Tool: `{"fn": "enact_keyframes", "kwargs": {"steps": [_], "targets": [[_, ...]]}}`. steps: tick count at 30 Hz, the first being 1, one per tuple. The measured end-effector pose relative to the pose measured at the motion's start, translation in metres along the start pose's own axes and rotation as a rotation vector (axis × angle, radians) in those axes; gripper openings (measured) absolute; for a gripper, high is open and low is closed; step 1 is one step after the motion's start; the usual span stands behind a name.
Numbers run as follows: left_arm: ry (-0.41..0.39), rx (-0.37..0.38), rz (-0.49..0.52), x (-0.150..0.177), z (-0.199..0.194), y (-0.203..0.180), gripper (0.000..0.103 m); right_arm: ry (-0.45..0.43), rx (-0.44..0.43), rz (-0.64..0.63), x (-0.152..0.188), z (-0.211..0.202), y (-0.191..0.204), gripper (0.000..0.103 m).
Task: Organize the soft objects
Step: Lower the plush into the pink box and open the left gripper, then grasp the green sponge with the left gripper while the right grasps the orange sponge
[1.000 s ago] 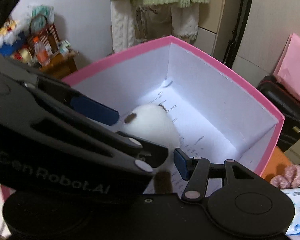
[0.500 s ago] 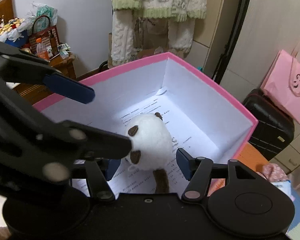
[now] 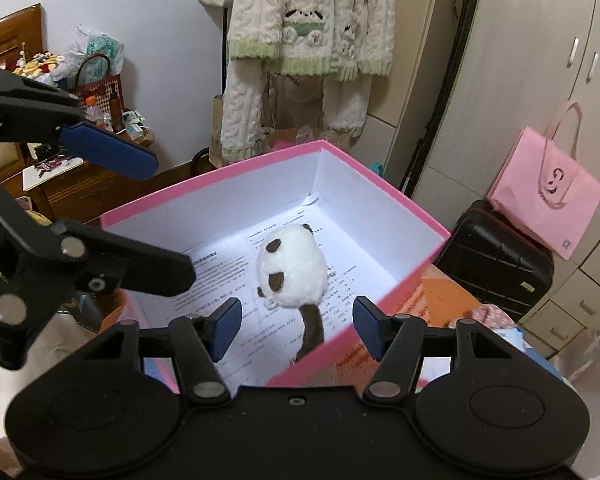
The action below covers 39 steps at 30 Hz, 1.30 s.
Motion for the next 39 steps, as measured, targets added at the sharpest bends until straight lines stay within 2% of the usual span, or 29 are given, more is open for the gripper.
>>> {"fn": "enact_keyframes", "kwargs": {"steps": [11,21,29,32,39], "targets": [[-0.034,0.049,0.092,0.008,-0.044,-0.048,0.079,-0.050,0.010,0.043,0.027,-0.062,-0.013,0.070],[-0.032,0.111,0.204,0.027,-0.052,-0.101,0.080,-0.076,0.028,0.095,0.072,-0.102,-0.031,0.071],[-0.023,0.189,0.263,0.046,-0.034,-0.139,0.080,-0.080,0.042,0.175,0.114,-0.110,-0.053,0.071],[-0.010,0.227,0.254,0.049,-0.019,-0.146,0.080,-0.104,0.080,0.188,0.131,-0.106,-0.063,0.072],[-0.027,0.224,0.251,0.048,0.018,-0.163,0.080,-0.195,0.107,0.275,0.164,-0.089,-0.098,0.072]]}}
Point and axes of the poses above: each gripper's, at about its wrist camera, not at the fingertips, and z roughly the way its jaws point, y to its left, x to its underside, the point moved 6 cm from there along z, roughly the way its jaws point, and after that the axes turned 9 degrees about z, right-handed, at the moved point
